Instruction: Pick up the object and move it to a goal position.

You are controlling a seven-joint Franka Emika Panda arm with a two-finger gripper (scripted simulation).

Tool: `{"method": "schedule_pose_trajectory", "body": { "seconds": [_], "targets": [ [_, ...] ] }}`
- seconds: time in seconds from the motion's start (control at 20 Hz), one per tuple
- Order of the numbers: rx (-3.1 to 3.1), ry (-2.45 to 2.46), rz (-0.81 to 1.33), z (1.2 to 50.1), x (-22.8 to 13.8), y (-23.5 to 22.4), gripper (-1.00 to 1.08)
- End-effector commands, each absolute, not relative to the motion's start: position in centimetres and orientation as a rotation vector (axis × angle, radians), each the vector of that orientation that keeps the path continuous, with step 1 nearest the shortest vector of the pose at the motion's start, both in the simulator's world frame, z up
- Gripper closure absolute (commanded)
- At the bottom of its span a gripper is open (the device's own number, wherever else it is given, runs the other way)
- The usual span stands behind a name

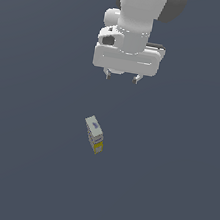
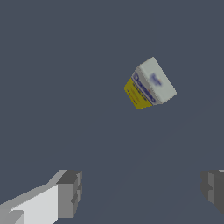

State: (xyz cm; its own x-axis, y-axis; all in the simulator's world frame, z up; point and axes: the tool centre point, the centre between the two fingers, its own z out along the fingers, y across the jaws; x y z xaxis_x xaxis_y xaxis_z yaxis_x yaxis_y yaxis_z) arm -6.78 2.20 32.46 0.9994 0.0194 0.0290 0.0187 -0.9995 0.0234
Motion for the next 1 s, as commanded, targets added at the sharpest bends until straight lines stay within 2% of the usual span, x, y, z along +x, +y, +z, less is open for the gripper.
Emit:
{"method": "schedule_pose_trajectory", "body": {
  "seconds": [0.0, 0.45, 0.95],
  "targets": [
    [3.118, 0.030, 0.046, 32.5, -6.8, 2.2, -0.92],
    [3.133, 0.012, 0.093, 34.4, -6.0, 3.0, -0.92],
    [3.132, 0.023, 0.091, 34.3, -5.9, 2.9, -0.92]
  ]
}}
